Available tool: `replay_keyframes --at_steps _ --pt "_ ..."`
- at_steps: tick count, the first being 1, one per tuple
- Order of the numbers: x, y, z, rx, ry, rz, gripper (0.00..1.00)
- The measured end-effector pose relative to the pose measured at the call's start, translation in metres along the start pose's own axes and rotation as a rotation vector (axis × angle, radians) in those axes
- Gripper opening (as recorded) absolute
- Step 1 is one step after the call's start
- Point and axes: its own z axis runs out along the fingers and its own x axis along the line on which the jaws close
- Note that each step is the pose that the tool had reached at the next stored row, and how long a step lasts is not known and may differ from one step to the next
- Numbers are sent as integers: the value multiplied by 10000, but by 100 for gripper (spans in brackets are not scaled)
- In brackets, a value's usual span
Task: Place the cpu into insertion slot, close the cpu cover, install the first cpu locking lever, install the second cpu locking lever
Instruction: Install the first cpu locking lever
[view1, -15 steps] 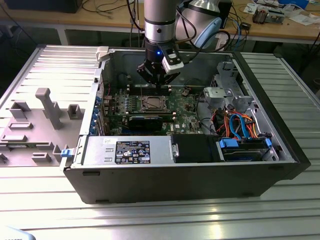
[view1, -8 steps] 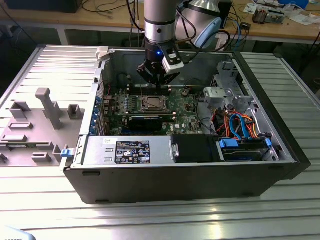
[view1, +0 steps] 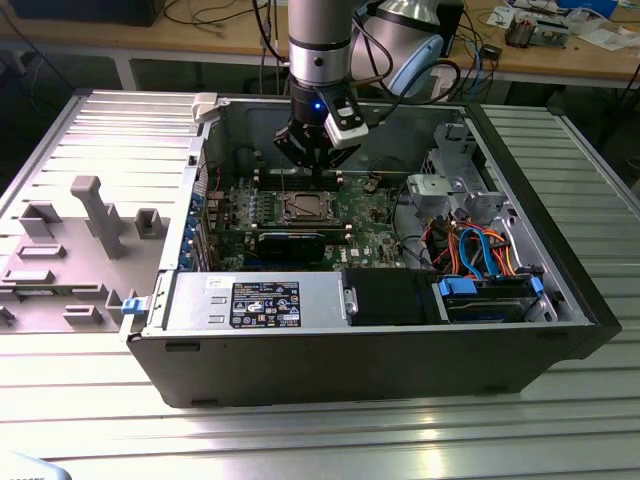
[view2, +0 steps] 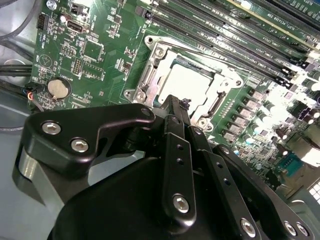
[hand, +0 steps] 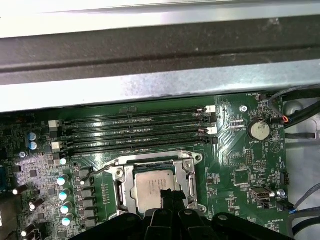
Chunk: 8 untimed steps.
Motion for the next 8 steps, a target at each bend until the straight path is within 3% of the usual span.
replay_keyframes --at_steps 8 --pt "0 -1 0 -41 -4 -166 11"
